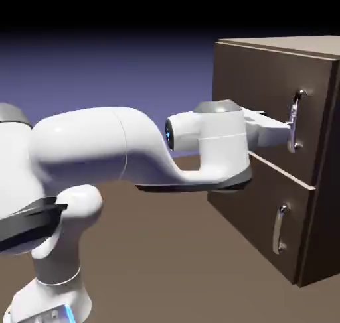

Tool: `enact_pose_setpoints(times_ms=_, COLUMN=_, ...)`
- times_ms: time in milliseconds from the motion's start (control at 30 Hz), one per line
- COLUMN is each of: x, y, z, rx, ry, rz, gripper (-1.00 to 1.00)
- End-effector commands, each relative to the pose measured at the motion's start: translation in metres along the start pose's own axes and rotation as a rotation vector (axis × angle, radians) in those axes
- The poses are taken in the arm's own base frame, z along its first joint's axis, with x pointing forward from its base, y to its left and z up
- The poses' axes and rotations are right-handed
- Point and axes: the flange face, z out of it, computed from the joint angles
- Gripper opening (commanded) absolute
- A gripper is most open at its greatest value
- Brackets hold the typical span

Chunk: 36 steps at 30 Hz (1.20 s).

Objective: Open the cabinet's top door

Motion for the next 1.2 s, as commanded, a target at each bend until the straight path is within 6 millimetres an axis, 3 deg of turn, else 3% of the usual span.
enact_pose_setpoints(times_ms=0, x=0.0, y=0.0, z=0.0, rx=0.0, ry=0.0, rz=0.0, gripper=0.0)
enact_pose_setpoints(times_ms=167, x=0.0, y=0.0, z=0.05, rx=0.0, ry=0.0, rz=0.0, gripper=0.0)
enact_pose_setpoints(times_ms=200, x=0.0, y=0.0, z=0.05, rx=0.0, ry=0.0, rz=0.0, gripper=-1.0)
enact_pose_setpoints(times_ms=233, x=0.0, y=0.0, z=0.05, rx=0.0, ry=0.0, rz=0.0, gripper=-1.0)
enact_pose_setpoints(times_ms=867, x=-0.043, y=-0.043, z=-0.076, rx=-0.203, ry=0.203, rz=-0.001, gripper=-1.0)
enact_pose_setpoints(times_ms=1167, x=-0.068, y=-0.068, z=-0.122, rx=-0.287, ry=0.286, rz=-0.001, gripper=-1.0)
